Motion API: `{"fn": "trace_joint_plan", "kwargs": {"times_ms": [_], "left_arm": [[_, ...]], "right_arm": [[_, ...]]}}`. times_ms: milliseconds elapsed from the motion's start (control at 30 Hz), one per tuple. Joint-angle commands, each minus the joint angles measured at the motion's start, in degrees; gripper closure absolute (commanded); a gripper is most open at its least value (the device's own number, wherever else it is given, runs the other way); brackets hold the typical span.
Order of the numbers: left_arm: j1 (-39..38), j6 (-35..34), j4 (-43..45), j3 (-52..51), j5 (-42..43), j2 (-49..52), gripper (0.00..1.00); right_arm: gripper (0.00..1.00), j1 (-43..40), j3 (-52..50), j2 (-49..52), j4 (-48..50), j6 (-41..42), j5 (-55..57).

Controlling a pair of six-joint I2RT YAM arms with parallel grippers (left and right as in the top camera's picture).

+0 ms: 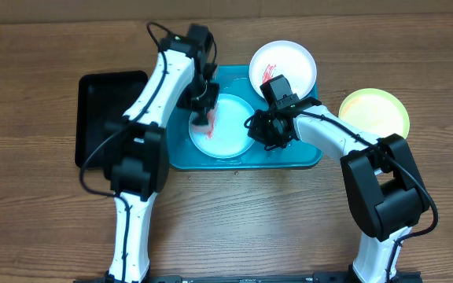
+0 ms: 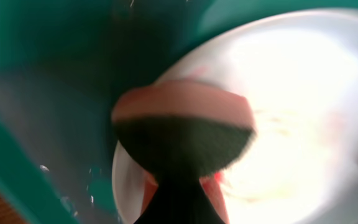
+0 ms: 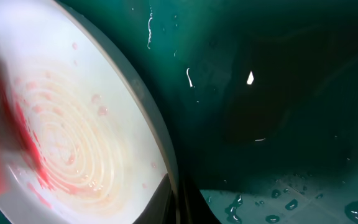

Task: Clean dirty plates on tray and stack at the side
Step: 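Scrub the light blue plate with the sponge while right gripper holds its rim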

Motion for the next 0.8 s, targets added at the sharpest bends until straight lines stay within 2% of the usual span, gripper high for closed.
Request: {"fn": "trace_joint_plan", "kwargs": {"times_ms": [0,200,400,467,567,633,767], "left_arm": [[-0.2,-4.5,-0.3,-0.2,-4.3,2.7,0.96],[-1.3,-2.9,-4.0,-0.2,-1.5,6.2,0.96],[-3.3,21.2,-7.6,-0.4,22.7,6.4,0.96],[-3.6,23.3,-8.2,-0.4,25.4,6.4,0.96],[-3.7,20.9,-7.0,-0.4,22.8,6.4,0.96],[-3.5,13.5,-4.2,-0.4,16.0,6.4,0.96],[-3.1,-4.0,2.0,-0.4,-3.8,6.4,0.96]], "right_arm": [[0.96,0.2,1.1,1.1,0.2,-0.4,-0.5],[0.96,0.2,1.1,1.1,0.8,-0.4,-1.0],[0.96,0.2,1.1,1.1,0.8,-0.4,-1.0],[0.96,0.2,1.1,1.1,1.0,-0.4,-1.4],[0.96,0.2,1.1,1.1,1.0,-0.4,-1.4],[0.96,0.2,1.1,1.1,1.0,-0.4,-1.4],[0.96,0.2,1.1,1.1,1.0,-0.4,-1.4]]}}
